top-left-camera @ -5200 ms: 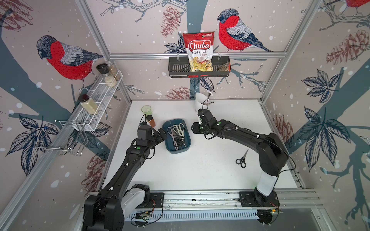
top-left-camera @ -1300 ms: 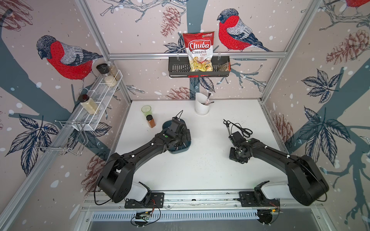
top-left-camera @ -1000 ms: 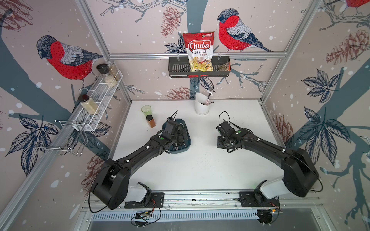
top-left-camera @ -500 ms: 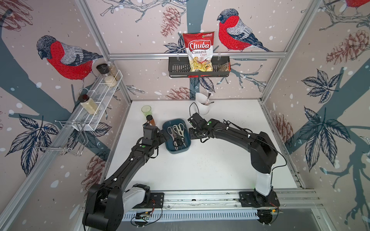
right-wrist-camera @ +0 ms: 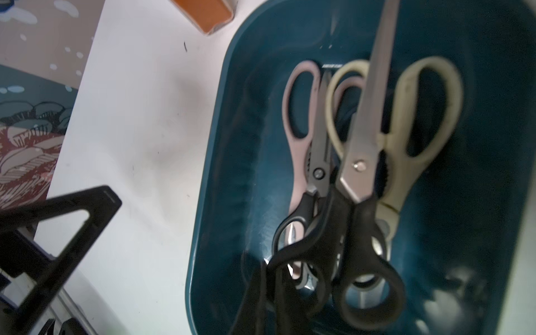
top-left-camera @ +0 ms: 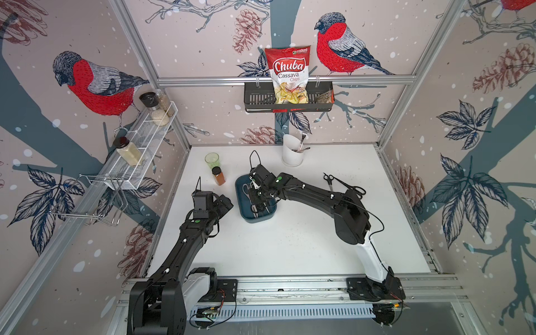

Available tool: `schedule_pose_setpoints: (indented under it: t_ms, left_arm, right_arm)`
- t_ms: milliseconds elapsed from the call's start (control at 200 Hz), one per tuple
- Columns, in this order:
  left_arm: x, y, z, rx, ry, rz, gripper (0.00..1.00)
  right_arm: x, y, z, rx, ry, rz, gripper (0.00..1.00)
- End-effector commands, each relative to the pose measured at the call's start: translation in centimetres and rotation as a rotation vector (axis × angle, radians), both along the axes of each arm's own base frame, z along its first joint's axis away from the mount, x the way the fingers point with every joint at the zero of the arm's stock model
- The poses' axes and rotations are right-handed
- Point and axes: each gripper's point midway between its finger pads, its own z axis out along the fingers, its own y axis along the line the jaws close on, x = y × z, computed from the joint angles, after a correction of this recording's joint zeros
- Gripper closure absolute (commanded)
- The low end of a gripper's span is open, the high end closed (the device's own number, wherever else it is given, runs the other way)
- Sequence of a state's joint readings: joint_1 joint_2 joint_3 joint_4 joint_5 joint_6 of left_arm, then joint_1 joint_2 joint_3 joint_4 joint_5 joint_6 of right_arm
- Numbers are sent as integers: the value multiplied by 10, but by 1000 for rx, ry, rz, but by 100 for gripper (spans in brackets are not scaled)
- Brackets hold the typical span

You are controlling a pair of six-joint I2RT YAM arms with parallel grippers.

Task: Put the scissors into the storage box
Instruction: Place the scissors in the storage box.

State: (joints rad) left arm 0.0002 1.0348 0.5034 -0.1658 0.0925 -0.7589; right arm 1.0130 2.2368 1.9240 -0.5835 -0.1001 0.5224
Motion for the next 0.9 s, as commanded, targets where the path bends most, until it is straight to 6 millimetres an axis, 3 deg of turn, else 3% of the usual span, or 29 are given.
schedule_pose_setpoints:
  t_ms: [0, 300, 425, 530, 895]
  left_arm:
    - [5, -1, 7, -17, -34, -7, 5]
    - [2, 1, 12, -1, -46, -9, 5]
    - [1, 2, 13, 2, -48, -9, 5]
    - [0, 2, 14, -3, -51, -8, 5]
    - [2, -2, 20, -15, -64, -21, 5]
  right_arm:
    - [-12, 11, -6, 25, 32, 52, 100]
    - [-14, 12, -35, -7, 73, 45, 96]
    - [-12, 8, -39, -24, 72, 33, 81]
    - [-11, 6, -37, -36, 63, 29, 71]
    - [0, 4, -8, -32, -14, 19, 64]
